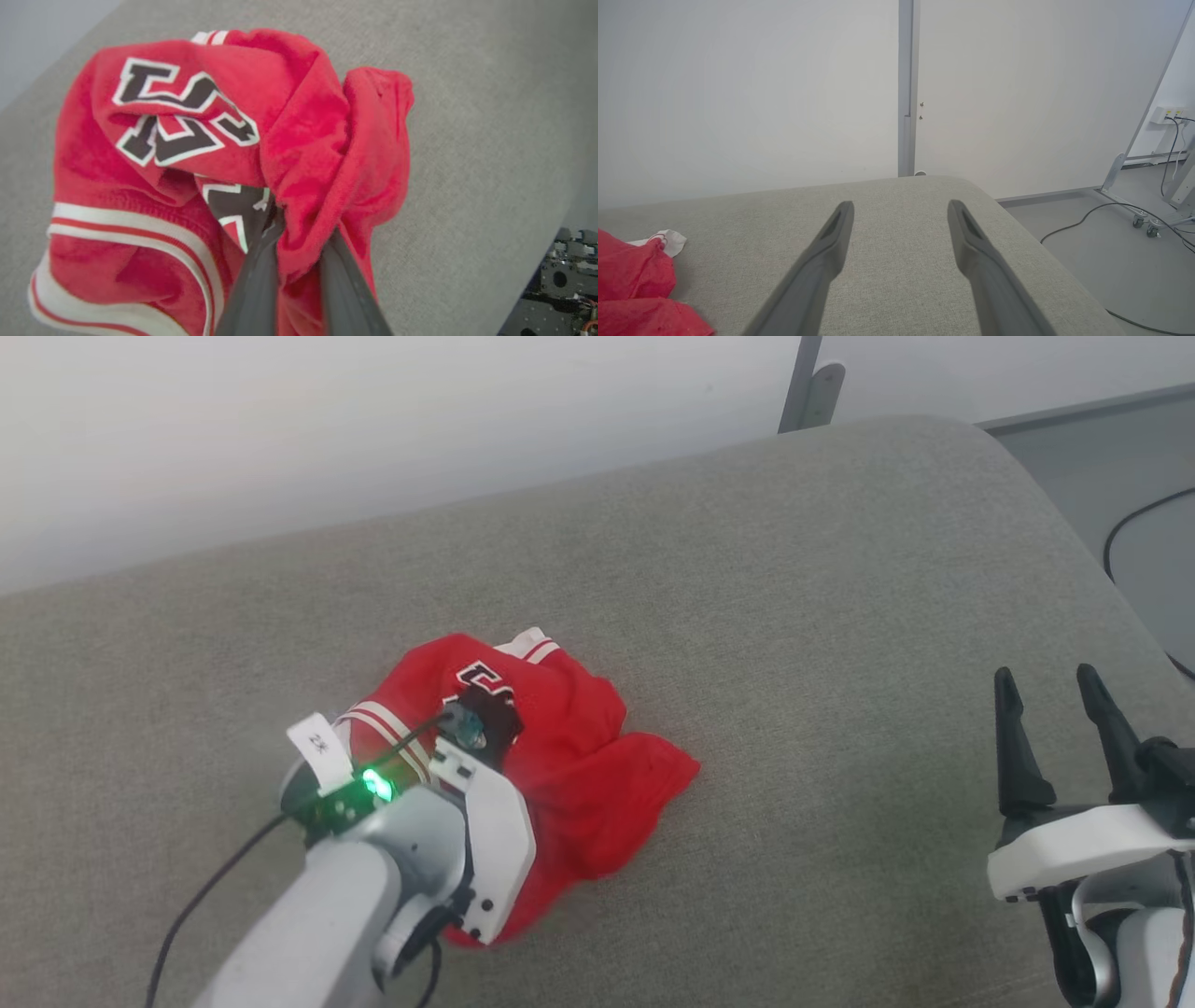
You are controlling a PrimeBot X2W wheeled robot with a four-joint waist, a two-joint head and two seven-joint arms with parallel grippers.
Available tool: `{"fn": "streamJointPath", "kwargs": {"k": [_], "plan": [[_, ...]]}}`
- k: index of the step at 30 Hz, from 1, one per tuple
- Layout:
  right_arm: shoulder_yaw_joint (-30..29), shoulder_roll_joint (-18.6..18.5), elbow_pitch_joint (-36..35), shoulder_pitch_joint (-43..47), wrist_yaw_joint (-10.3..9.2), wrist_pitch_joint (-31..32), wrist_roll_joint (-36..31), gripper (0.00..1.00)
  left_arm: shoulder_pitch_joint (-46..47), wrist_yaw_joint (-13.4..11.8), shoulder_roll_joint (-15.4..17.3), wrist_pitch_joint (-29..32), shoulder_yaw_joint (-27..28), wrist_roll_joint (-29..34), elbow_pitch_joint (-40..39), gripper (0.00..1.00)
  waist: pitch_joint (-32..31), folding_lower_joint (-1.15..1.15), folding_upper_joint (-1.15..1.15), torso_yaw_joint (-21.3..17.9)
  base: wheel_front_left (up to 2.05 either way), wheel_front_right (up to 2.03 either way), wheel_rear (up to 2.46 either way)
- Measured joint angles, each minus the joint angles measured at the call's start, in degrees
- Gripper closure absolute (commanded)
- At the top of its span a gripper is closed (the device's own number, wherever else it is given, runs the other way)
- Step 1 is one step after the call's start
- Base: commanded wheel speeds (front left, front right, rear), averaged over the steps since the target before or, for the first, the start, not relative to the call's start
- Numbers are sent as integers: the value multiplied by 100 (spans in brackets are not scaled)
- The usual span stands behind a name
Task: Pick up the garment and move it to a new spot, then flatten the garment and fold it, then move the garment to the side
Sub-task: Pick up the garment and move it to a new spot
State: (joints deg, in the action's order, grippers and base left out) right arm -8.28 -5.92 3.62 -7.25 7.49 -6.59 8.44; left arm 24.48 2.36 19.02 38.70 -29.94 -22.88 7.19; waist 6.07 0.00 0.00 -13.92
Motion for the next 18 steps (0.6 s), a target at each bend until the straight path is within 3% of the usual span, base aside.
{"fn": "streamJointPath", "kwargs": {"k": [3, 5, 8, 9, 10, 18], "plan": [[41, 0, 64, -18, 0, -44, 4, 0, -48, 48, -118, -102, -89, -26, 444, 98, 36, 0, 0, -3, 0, 0, 0], [59, -1, 104, -73, 0, -48, 10, 0, -49, 51, -157, -207, -116, -20, 753, 76, 59, 0, 0, 1, 0, 0, 0], [94, -9, 170, -137, 0, -54, 11, 0, -7, 118, -220, -369, -190, -8, 1185, 59, 66, 0, 0, 31, 0, 0, 0], [101, -10, 189, -140, 0, -54, 11, 0, 22, 132, -267, -425, -208, -9, 1305, 22, 64, 0, 0, 44, 0, 0, 0], [112, -14, 203, -150, 0, -54, 12, 0, 58, 152, -301, -495, -232, -1, 1404, 0, 62, 0, 0, 58, 0, 0, 0], [113, -102, 226, -185, 0, -51, 4, 0, 318, 296, -439, -856, -303, -70, 1724, 0, -82, 0, 0, 255, 0, 0, 0]]}}
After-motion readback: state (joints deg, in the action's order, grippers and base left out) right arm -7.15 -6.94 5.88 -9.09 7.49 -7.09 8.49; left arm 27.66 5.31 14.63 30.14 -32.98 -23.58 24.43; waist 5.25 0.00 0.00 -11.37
